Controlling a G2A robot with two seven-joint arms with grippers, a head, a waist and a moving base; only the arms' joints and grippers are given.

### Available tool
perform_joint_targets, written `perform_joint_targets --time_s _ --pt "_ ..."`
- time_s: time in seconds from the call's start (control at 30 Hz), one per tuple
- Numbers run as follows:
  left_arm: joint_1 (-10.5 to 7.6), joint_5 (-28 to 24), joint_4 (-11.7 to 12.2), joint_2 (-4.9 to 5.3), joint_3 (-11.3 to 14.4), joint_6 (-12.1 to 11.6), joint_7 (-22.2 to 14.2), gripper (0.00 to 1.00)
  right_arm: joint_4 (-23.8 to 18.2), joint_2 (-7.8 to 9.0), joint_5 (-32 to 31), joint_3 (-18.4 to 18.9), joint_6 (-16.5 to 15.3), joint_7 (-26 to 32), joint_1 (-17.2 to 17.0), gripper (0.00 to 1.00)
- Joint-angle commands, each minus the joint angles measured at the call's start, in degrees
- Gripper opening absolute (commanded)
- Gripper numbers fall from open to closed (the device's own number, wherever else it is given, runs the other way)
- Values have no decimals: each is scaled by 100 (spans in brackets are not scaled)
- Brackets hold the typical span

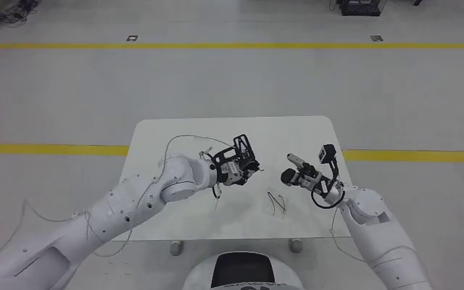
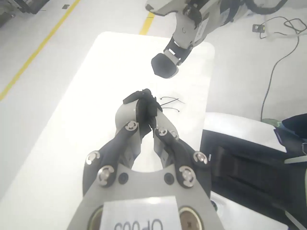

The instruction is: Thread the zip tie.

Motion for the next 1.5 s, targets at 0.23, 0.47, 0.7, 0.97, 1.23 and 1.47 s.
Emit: perform_joint_targets --time_s 0.23,0.47,0.7,0.97,1.23,1.47 --pt "272 -1436 314 -39 -198 109 44 0 37 8 -214 -2 -524 131 24 100" --pt "403 -3508 645 -99 -387 0 -313 0 233 44 -597 79 -1067 897 170 100" --pt "382 -4218 745 -146 -434 0 -624 0 240 26 -670 75 -1067 1374 221 100" --pt "560 -4993 909 -172 -489 97 -684 0 259 25 -475 91 -1067 1451 232 100" --pt "744 -7130 1345 -269 -671 0 -1462 0 405 -19 88 234 -1067 2579 384 100" --pt "685 -7294 1466 -310 -713 0 -1734 0 518 -76 268 238 -1067 2970 460 100"
